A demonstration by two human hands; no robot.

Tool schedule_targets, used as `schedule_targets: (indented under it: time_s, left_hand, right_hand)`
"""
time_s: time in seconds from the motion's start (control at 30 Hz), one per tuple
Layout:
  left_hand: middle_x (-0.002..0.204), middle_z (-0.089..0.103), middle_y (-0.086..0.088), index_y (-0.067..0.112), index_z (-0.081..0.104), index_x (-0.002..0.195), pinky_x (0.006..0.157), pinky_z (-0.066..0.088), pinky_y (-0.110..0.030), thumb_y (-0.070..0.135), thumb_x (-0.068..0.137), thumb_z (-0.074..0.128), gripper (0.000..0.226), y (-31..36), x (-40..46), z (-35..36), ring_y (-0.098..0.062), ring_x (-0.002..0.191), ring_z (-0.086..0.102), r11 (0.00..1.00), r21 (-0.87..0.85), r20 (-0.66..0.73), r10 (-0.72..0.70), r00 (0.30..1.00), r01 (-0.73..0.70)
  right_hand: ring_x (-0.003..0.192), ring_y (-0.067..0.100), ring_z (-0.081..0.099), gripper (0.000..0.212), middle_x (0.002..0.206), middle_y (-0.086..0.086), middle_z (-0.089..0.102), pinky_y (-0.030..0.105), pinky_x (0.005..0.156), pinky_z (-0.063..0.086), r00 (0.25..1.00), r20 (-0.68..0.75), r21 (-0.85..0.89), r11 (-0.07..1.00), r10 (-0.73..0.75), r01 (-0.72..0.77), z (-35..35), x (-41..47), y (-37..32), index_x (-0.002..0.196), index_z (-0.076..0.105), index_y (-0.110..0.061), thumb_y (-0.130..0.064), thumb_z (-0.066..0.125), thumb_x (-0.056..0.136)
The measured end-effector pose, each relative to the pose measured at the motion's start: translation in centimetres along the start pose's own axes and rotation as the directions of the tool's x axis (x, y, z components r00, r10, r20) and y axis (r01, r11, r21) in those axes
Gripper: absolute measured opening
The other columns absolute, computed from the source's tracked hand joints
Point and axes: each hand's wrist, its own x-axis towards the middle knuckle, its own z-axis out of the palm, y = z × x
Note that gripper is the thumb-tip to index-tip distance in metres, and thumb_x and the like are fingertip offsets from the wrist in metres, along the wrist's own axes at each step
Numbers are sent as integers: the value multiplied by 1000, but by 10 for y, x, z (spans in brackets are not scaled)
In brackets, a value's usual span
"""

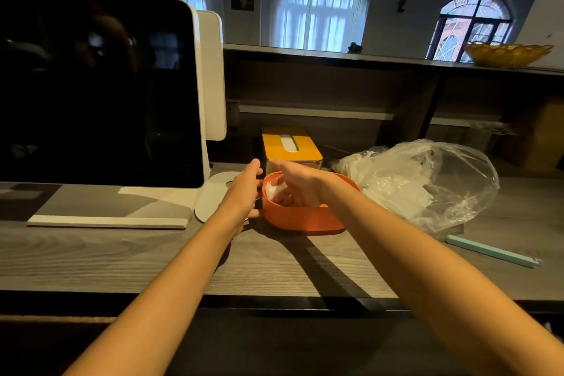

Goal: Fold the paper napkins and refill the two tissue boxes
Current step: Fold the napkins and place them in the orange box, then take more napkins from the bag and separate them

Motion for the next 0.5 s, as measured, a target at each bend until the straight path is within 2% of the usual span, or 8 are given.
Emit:
schedule_targets:
  time_s: [0.07,0.13,0.2,0.27,0.33,0.43,0.5]
  left_hand:
    - [151,46,-10,23,45,146,109,38,-54,55,106,26,55,5,-2,3,-33,139,44,1000,21,-19,15,1000,-14]
    - [145,50,-6,23,52,133,106,38,-46,54,106,25,49,13,-6,7,-23,129,47,987,106,-65,124,990,-117]
    - [126,56,1,28,53,112,98,39,-38,50,107,24,37,25,-11,16,-11,108,51,957,141,-110,268,957,-252]
    - [114,60,5,34,56,102,99,47,-41,50,107,27,33,37,-16,32,-10,104,57,938,87,-115,343,932,-334]
    - [113,59,8,35,58,110,103,50,-47,49,106,30,32,48,-23,54,-14,111,57,926,14,-96,378,921,-378]
    - [111,54,15,26,56,129,105,49,-47,41,107,34,34,59,-35,98,-9,112,53,898,-70,-31,432,901,-434]
    - [111,52,16,24,55,132,108,46,-47,39,108,34,36,63,-42,130,-10,115,51,895,-107,29,438,899,-432]
  right_hand:
    - [132,35,50,78,146,20,49,45,108,41,998,-10,48,997,-59,59,-4,-4,2,152,34,-11,-68,25,99]
    - [110,30,63,71,128,18,60,40,90,53,985,-57,149,974,-164,171,-12,-12,4,140,48,-8,-63,27,101]
    - [94,25,66,61,110,16,64,38,84,56,947,-179,308,899,-269,313,-24,-26,5,124,58,-7,-58,32,102]
    - [85,23,67,54,101,14,66,35,79,58,883,-337,441,774,-328,455,-36,-42,10,115,64,-7,-52,37,103]
    - [85,23,67,50,100,14,68,34,78,58,806,-475,454,687,-352,567,-47,-60,18,112,66,-7,-47,38,105]
    - [83,21,67,45,93,11,69,35,78,57,702,-622,424,605,-347,674,-66,-83,42,107,68,-7,-41,39,105]
    - [84,20,67,41,89,9,69,33,74,57,644,-701,409,568,-306,714,-83,-94,60,104,68,-6,-38,41,104]
